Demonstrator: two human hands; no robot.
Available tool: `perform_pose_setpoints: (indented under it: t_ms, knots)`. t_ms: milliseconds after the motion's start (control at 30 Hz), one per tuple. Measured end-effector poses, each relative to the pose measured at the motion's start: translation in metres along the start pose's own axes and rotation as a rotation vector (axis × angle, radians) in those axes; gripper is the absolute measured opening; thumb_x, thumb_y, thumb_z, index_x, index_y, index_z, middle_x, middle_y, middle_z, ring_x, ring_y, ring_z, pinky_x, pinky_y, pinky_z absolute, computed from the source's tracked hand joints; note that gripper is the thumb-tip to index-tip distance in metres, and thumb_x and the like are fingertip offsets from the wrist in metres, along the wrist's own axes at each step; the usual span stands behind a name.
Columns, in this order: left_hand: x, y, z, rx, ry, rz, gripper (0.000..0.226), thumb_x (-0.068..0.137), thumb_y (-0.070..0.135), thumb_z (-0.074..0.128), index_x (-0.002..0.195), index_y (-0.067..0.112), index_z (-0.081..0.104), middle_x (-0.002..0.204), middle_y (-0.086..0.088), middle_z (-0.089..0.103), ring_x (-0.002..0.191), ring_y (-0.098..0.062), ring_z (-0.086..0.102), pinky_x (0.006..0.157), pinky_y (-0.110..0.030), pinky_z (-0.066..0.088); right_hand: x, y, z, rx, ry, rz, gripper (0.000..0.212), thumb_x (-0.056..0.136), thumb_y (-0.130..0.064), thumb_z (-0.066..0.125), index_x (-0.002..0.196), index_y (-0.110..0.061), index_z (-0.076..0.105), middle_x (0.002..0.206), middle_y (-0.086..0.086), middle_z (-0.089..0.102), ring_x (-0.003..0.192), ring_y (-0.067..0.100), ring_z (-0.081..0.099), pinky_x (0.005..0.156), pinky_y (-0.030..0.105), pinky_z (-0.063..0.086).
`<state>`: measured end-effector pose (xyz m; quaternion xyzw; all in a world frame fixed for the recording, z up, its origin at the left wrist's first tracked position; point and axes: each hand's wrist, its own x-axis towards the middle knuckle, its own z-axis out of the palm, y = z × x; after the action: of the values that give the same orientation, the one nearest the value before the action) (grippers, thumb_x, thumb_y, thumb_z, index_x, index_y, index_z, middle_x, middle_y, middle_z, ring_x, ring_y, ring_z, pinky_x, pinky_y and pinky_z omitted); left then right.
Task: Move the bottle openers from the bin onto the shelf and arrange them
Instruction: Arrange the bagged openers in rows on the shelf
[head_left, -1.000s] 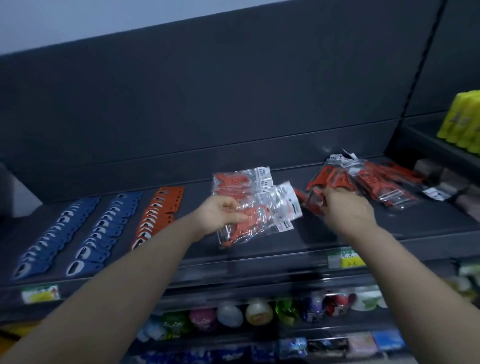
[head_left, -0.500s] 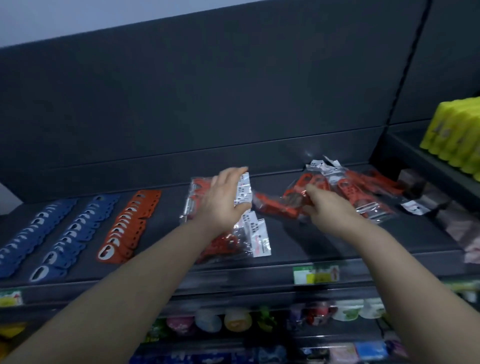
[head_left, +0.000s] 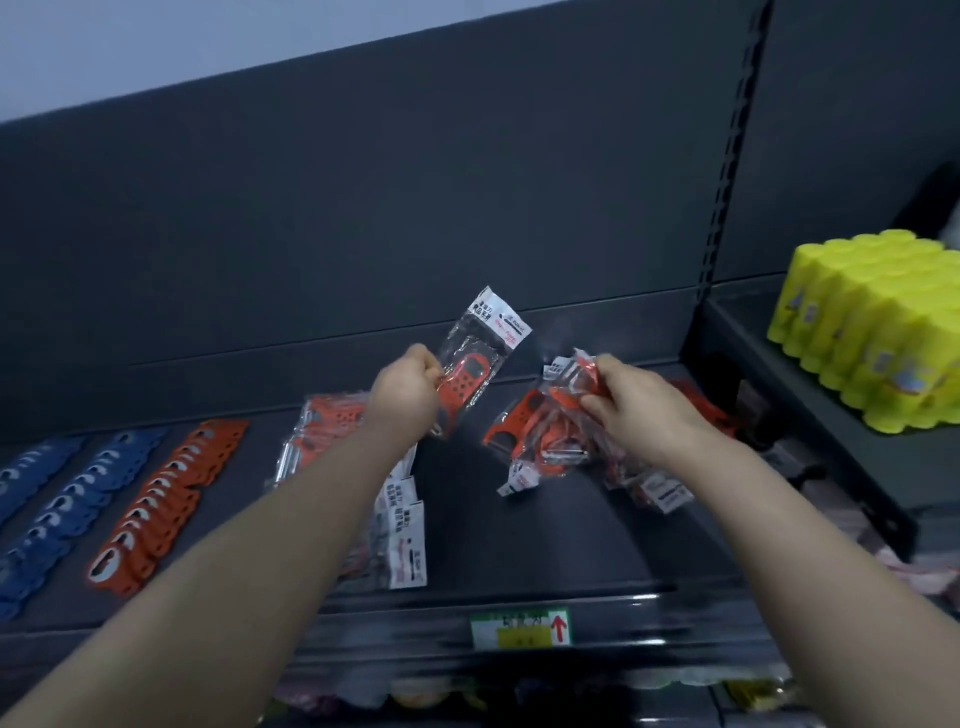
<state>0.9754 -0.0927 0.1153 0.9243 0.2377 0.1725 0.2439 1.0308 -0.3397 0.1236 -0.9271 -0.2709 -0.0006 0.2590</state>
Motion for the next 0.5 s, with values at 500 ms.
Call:
perform_pose_setpoints:
  t_ms: [500]
  knots:
    - [0.006,0.034,0.074,-0.405,-0.496,-0.117,0.015,0.098,0.013,0.044,0.085,0.014,0.052,0.080,-0.003,0.056,0.070,-0.013,0.050,0.061,-0.025,0.041,0.034,0.056,0.031,-0.106,-0.358,0.301,0.064,0.089,-0.071,0.023,0.146,-0.042,0.026,0.160,-0.006,0.014,0.146,0.023,0.017,0.117,0.047,0.018]
